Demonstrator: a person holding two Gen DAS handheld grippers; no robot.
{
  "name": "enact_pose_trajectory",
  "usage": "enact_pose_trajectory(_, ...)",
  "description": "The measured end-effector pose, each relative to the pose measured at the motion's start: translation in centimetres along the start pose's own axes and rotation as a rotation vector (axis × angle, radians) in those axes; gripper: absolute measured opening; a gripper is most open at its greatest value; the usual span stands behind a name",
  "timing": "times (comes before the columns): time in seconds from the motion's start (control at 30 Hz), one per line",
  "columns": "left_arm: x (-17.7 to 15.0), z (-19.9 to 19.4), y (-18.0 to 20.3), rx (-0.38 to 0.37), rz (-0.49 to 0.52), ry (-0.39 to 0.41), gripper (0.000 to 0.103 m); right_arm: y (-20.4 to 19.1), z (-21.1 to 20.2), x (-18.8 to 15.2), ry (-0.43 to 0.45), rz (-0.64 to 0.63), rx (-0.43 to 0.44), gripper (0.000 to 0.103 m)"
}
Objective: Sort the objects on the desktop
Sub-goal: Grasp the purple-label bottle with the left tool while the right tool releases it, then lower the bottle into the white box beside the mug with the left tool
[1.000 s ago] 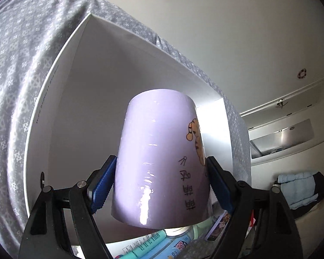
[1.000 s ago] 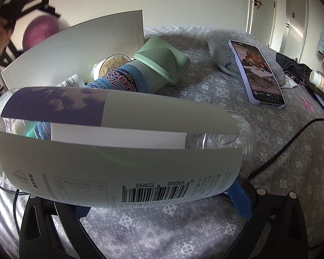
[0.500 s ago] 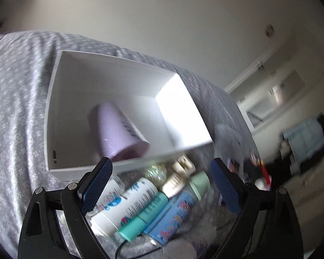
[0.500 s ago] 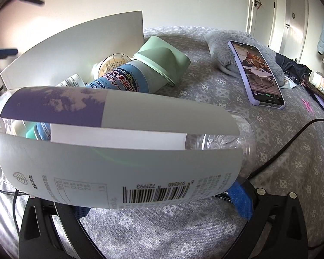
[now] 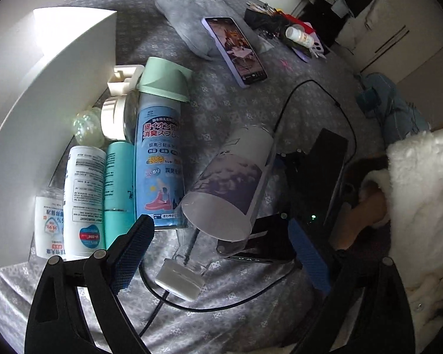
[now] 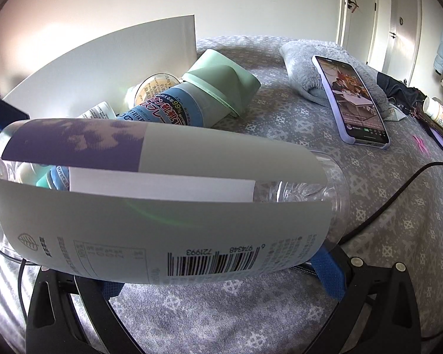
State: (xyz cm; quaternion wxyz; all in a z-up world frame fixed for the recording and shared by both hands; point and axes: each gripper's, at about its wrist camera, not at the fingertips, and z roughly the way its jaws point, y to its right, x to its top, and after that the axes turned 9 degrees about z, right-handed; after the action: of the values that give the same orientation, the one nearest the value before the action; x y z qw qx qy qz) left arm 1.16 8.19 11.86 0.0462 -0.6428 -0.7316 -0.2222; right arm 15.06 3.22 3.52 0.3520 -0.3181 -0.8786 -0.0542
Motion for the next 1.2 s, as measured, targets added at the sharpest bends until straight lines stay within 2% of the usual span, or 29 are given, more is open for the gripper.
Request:
enact_pose_trajectory(0.1, 1.3, 2.1, 0.4, 0.065, 0.080, -0.089, 0.092, -0.4, -0.2, -0.2, 0.000, -0.001, -0.002, 0.103)
enact_pose_trajectory(0.17, 2.0, 3.5, 0.8, 0.064, 0.117, -0.134, 0.088, -0.5, -0.2, -0.1, 0.000, 0.000, -0.001, 0.103)
enact_pose_trajectory(0.33, 3.0, 3.9, 2.2, 0.117, 0.265, -0.091, 0.088, 1.1, 1.2, 1.4, -0.001, 0.010, 0.007, 0.103)
enact_pose_trajectory(0.37, 3.0, 3.7, 2.3, 0.108, 0.275, -0.076, 0.081, 1.2, 1.2, 1.5, -0.002, 0.014, 0.010, 0.103)
enact_pose_trajectory(0.4, 2.9, 3.7, 2.2, 0.063, 0.270, -0.060, 0.067, 1.3, 1.2, 1.5, -0.003, 0.021, 0.016, 0.103)
enact_pose_trajectory(0.43, 2.7, 3.5, 2.0, 0.044, 0.246, -0.057, 0.065, 0.9, 0.7, 1.1, -0.002, 0.023, 0.018, 0.103)
enact_pose_trajectory(0.53, 1.7, 3.0, 1.7, 0.074, 0.230, -0.016, 0.063, 0.0, 0.2, 0.8, 0.001, 0.014, 0.010, 0.103)
enact_pose_trajectory(0.63, 0.5, 1.2, 0.3, 0.081, 0.132, 0.079, 0.062, 0.9, 0.8, 1.4, 0.002, 0.015, 0.011, 0.103)
enact_pose_trajectory(0.8, -3.1, -4.5, -2.7, 0.037, -0.096, 0.312, 0.062, 1.8, 1.3, 2.0, 0.002, 0.014, 0.009, 0.103)
enact_pose_trajectory(0.9, -5.1, -6.6, -3.5, 0.069, -0.185, 0.414, 0.062, 2.2, 1.6, 2.2, 0.002, 0.013, 0.007, 0.103)
enact_pose_trajectory(1.0, -6.8, -7.5, -4.4, 0.064, -0.293, 0.499, 0.062, 2.7, 1.9, 2.6, 0.002, 0.011, 0.005, 0.103)
enact_pose_trajectory(1.1, -7.4, -9.5, -5.2, 0.025, -0.367, 0.631, 0.062, 3.2, 2.2, 2.9, 0.003, 0.012, 0.007, 0.103)
enact_pose_trajectory(1.2, -7.5, -12.1, -6.7, 0.026, -0.440, 0.785, 0.062, 3.7, 2.6, 3.2, 0.003, 0.011, 0.006, 0.103)
